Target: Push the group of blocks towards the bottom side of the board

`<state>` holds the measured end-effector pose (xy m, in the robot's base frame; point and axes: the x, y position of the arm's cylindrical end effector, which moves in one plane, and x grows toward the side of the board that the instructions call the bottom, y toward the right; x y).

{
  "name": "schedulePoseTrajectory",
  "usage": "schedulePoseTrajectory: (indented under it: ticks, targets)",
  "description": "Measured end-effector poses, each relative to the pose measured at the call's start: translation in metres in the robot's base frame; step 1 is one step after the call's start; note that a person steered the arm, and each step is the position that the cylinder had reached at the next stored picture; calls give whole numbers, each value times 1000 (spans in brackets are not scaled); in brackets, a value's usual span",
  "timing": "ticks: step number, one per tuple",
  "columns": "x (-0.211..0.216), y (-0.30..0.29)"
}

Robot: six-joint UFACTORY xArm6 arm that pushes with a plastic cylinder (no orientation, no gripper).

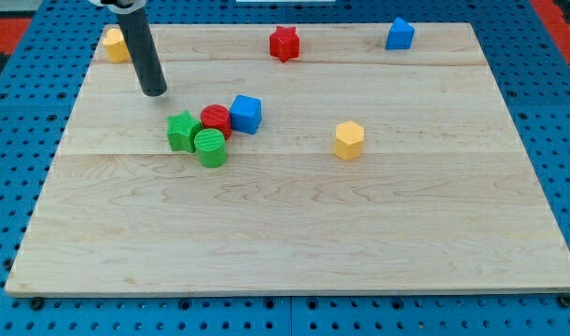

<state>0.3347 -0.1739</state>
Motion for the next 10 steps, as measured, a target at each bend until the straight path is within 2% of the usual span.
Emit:
schedulePoseTrajectory:
  ticks: [5,6,7,8,9,10]
  targets:
    - [-3,138]
    - [7,138]
    - [60,111]
    - [68,110]
    - [33,110]
    - [23,47]
